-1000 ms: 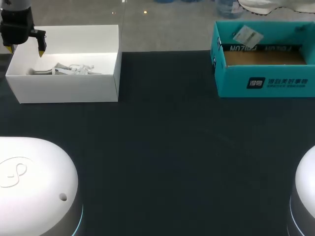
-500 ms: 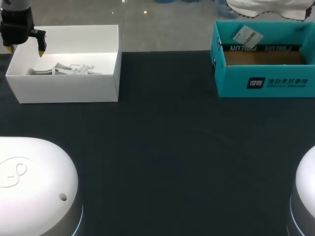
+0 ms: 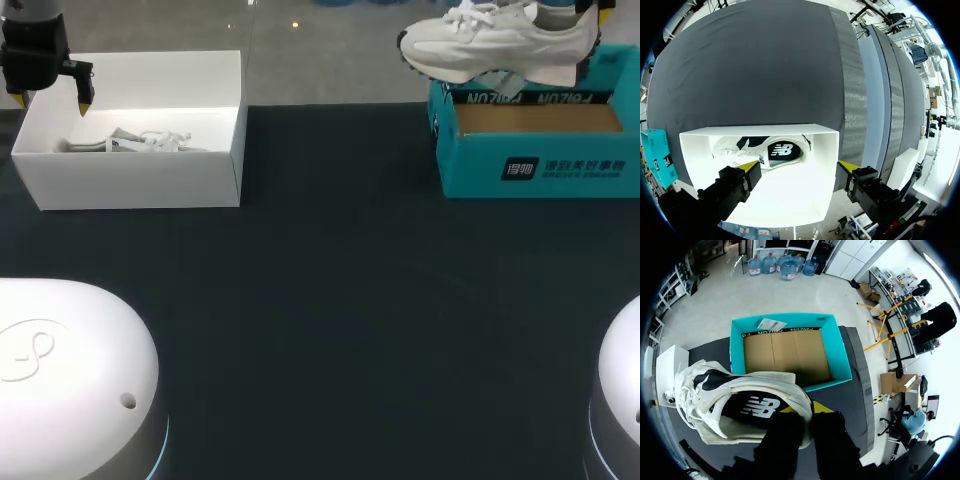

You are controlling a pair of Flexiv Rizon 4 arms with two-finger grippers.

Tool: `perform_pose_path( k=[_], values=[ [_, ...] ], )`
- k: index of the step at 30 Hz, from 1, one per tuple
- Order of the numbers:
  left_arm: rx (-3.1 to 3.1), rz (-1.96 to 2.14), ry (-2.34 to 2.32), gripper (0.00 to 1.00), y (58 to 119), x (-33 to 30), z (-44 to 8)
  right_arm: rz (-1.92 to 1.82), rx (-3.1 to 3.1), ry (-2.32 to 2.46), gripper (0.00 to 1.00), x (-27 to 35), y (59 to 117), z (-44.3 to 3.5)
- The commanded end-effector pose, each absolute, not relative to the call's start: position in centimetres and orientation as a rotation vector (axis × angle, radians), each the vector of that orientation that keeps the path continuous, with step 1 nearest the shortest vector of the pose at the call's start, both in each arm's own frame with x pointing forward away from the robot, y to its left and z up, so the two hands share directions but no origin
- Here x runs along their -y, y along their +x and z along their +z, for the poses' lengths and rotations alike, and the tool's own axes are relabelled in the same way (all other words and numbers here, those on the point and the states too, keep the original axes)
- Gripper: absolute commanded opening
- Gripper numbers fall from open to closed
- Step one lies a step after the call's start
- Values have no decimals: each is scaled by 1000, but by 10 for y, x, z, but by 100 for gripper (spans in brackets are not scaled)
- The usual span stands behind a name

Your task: Take the shoe out of the shoebox, open the shoe tongue, remove and reinsert the insole, then place the shoe into the shoebox

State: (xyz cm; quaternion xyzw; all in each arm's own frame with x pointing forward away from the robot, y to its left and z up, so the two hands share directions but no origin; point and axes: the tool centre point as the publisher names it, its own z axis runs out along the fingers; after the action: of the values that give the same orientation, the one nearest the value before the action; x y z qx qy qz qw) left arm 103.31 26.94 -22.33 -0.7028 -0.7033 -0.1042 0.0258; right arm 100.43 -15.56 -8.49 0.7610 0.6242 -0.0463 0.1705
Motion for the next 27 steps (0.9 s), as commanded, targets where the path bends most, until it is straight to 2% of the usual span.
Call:
perform_pose_path(
  k=[1, 15, 27],
  values=[
    [2172, -322, -2173, 100, 1033, -270, -223, 30, -1698, 2024, 0, 122, 913, -93],
    [2172, -322, -2173, 100, 1033, -270, -223, 11, -1719, 2058, 0, 47, 824, -116],
    [2172, -322, -2173, 100, 1033, -270, -223, -11, -1703, 2097, 0, 46, 819, -119]
  ],
)
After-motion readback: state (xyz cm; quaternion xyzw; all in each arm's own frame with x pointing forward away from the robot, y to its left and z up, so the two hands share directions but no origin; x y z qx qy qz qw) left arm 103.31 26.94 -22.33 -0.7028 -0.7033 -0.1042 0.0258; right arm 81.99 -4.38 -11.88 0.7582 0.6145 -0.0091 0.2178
